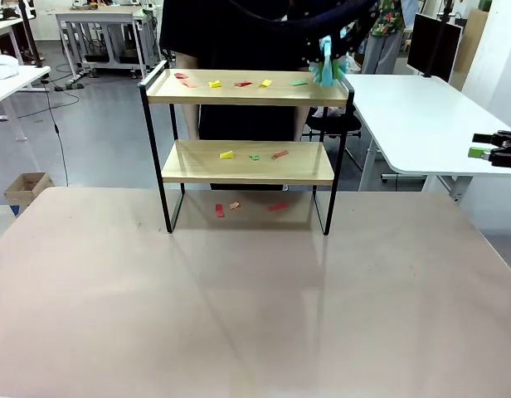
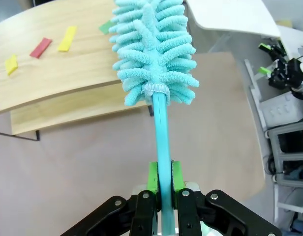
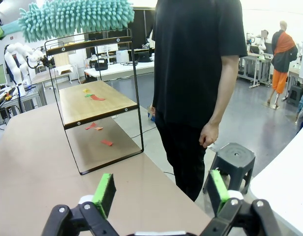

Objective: Clean the shelf.
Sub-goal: Clean the specific section of the Shelf indicated by the human with the Duster.

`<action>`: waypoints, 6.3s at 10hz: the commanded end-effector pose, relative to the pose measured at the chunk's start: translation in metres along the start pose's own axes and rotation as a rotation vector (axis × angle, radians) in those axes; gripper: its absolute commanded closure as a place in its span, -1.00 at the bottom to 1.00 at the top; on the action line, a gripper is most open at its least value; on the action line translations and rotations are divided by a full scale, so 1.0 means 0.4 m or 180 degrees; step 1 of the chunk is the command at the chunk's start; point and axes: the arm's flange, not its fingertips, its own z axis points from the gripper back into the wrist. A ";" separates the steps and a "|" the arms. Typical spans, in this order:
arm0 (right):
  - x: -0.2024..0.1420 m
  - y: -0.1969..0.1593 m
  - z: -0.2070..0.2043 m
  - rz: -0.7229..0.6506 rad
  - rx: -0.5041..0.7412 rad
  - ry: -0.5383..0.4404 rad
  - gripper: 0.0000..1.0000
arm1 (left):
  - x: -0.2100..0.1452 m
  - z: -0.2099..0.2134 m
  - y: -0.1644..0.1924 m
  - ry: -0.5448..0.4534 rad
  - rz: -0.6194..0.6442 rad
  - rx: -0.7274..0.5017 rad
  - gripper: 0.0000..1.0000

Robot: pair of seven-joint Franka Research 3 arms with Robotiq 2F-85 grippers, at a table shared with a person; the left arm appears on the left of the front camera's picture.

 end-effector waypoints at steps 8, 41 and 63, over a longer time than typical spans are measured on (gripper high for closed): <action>0.008 0.001 -0.004 0.0017 0.0006 -0.0006 -1.00 | -0.013 -0.053 0.002 0.0127 0.0089 0.0094 0.74; 0.008 0.001 -0.004 0.0017 0.0006 -0.0006 -1.00 | -0.078 0.353 0.747 0.0729 -0.1443 -0.1628 0.74; 0.008 0.001 -0.004 0.0017 0.0006 -0.0006 -1.00 | -0.386 0.234 0.995 0.2772 -0.2341 -0.1103 0.74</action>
